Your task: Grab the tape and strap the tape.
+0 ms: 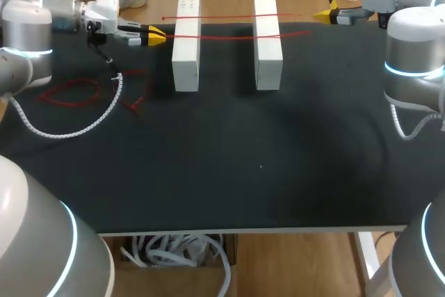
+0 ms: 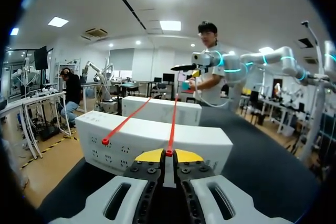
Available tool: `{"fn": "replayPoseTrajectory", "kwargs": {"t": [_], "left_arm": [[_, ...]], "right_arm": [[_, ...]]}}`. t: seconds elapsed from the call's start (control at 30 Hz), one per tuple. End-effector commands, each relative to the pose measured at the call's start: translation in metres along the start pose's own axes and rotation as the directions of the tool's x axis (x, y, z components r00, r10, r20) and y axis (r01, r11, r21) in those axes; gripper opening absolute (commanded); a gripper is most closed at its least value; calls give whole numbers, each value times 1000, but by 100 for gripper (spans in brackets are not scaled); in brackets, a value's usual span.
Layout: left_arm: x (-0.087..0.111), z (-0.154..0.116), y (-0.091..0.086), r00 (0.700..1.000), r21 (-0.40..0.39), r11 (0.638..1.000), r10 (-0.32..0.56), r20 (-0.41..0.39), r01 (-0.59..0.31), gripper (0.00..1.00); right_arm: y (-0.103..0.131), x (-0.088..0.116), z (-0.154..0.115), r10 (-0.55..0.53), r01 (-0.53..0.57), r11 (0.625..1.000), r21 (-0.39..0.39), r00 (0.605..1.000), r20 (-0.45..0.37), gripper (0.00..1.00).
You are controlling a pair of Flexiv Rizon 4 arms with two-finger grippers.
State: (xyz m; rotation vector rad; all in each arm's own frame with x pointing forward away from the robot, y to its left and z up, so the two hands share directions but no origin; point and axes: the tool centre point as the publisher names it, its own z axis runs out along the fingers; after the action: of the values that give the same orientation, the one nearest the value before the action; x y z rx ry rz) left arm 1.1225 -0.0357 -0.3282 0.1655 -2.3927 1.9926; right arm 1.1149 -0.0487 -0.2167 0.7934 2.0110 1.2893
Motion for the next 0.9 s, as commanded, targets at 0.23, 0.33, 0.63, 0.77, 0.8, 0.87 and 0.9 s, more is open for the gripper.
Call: {"fn": "replayPoseTrajectory", "kwargs": {"t": [0.23, 0.33, 0.63, 0.77, 0.8, 0.87, 0.9], "left_arm": [[-2, 1, 1, 1000, 0, 1000, 1, -7, -1, 0], [-1, 1, 1, 1000, -8, 1000, 5, -8, -5, 0], [5, -3, -7, 1000, -41, 999, 9, -3, -10, 0], [9, -5, -15, 1000, -63, 998, 11, 8, -11, 0], [10, -5, -18, 1000, -91, 996, 4, 10, -3, 0], [12, -2, -22, 1000, -171, 985, -1, 29, 6, 0], [14, -3, -27, 1000, -160, 987, -2, 28, 7, 0]], "right_arm": [[0, 0, 0, 0, 0, 1000, 0, 1000, 0, 100], [0, 0, 0, 0, 0, 1000, 0, 1000, 0, 100], [0, 0, 0, 0, 0, 1000, 0, 1000, 0, 100], [0, 0, 0, 0, 0, 1000, 0, 1000, 0, 100], [0, 0, 0, 0, 0, 1000, 0, 1000, 0, 100], [0, 0, 0, 0, 0, 1000, 0, 1000, 0, 100], [0, 0, 0, 0, 0, 1000, 0, 1000, 0, 100]]}}
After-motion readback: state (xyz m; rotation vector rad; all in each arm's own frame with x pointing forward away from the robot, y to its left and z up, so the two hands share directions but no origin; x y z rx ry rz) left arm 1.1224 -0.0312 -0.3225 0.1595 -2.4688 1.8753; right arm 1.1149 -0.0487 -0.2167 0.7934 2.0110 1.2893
